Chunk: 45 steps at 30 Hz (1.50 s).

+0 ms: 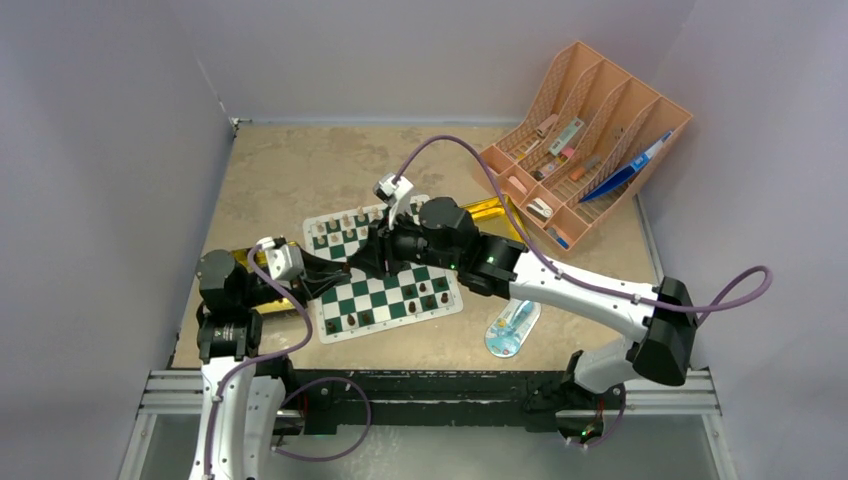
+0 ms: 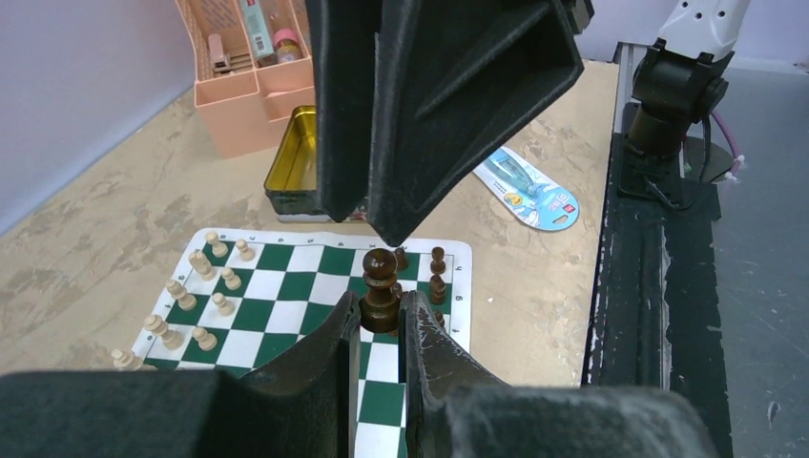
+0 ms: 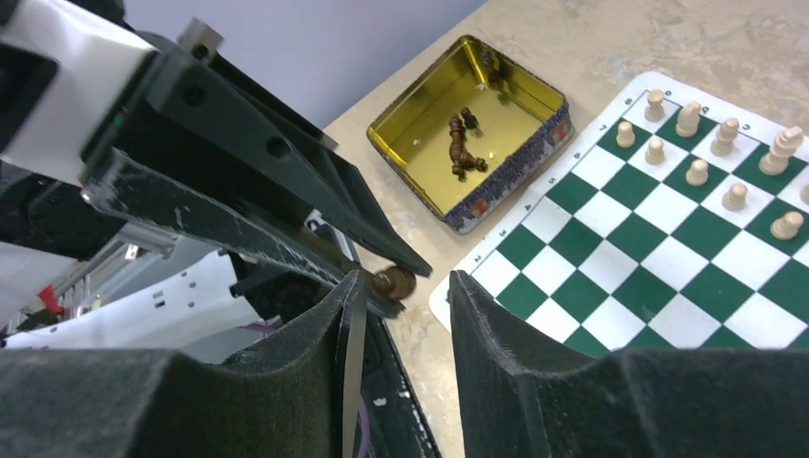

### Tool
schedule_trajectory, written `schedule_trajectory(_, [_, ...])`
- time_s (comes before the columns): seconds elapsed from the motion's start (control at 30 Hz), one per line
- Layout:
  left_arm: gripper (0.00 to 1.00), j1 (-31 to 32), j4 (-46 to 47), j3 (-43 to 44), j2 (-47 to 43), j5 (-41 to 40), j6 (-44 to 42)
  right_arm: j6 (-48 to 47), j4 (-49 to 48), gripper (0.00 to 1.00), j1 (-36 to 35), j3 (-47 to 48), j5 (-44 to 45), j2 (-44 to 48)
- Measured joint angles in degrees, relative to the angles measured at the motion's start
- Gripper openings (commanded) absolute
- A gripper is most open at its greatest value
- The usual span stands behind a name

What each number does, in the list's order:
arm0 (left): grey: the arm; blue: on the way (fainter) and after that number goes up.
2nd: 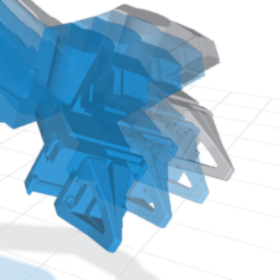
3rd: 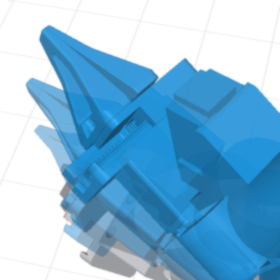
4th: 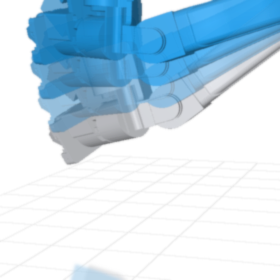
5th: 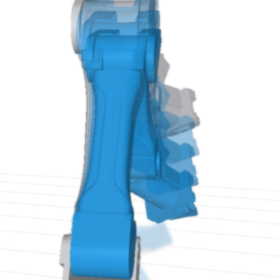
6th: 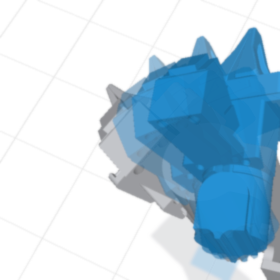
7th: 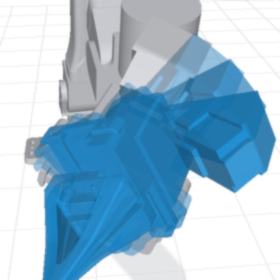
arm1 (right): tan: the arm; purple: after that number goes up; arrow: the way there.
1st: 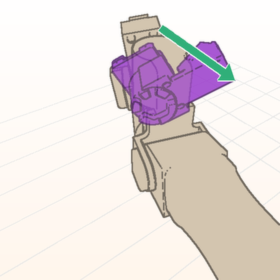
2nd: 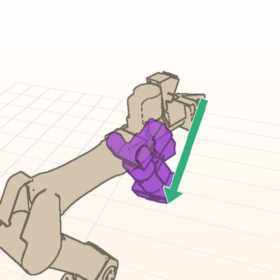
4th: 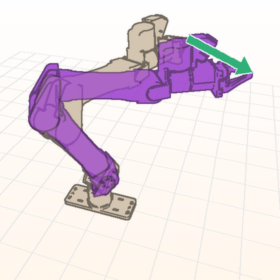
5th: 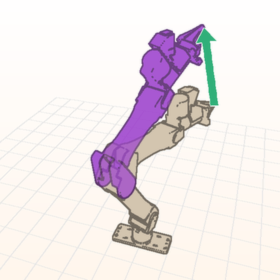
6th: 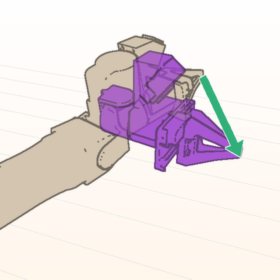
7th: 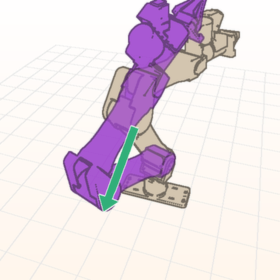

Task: Set up the chess pieces on the board
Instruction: Place the chess piece on the chessboard.

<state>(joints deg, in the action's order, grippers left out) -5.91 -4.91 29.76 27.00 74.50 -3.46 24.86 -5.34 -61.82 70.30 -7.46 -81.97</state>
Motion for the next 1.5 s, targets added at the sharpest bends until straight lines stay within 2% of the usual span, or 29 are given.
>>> schedule_trajectory(0.23, [0.00,0.1,-2.2,0.0,0.6,-0.6,-1.9,0.0,2.5,0.33,-0.7,6.3,-1.2,-4.7])
schedule_trajectory(0.4, [0.00,0.1,-3.1,0.0,0.6,-1.5,-2.4,-0.3,4.9,0.32,-1.6,8.8,-1.3,-8.0])
schedule_trajectory(0.53, [0.00,0.2,-5.6,0.0,0.6,-2.5,-3.3,-0.3,6.5,0.28,-1.9,9.6,-0.9,-9.2])
schedule_trajectory(0.77, [0.00,0.4,-6.6,0.0,0.6,-2.8,-3.9,-0.6,9.4,0.33,-2.1,10.8,0.3,-9.4])
schedule_trajectory(0.97, [0.00,0.4,-6.7,0.0,0.6,-3.0,-4.6,-0.8,10.1,0.24,-2.2,10.9,0.7,-9.4])
schedule_trajectory(1.13, [0.00,0.4,-6.8,0.0,0.6,-3.2,-4.7,-0.9,11.5,0.27,-2.3,10.9,1.5,-9.4])
schedule_trajectory(1.33, [0.00,0.4,-6.8,0.0,0.6,-3.2,-4.7,-1.0,11.8,0.05,-2.4,10.9,2.0,-9.1])
schedule_trajectory(1.4, [0.00,0.4,-6.9,0.0,0.6,-3.2,-4.7,-1.3,12.0,0.02,-2.4,10.9,2.1,-9.1])
schedule_trajectory(1.5, [0.16,0.4,-6.8,0.0,0.8,-3.4,-4.7,-1.6,11.9,0.00,-2.4,10.9,2.4,-9.0])
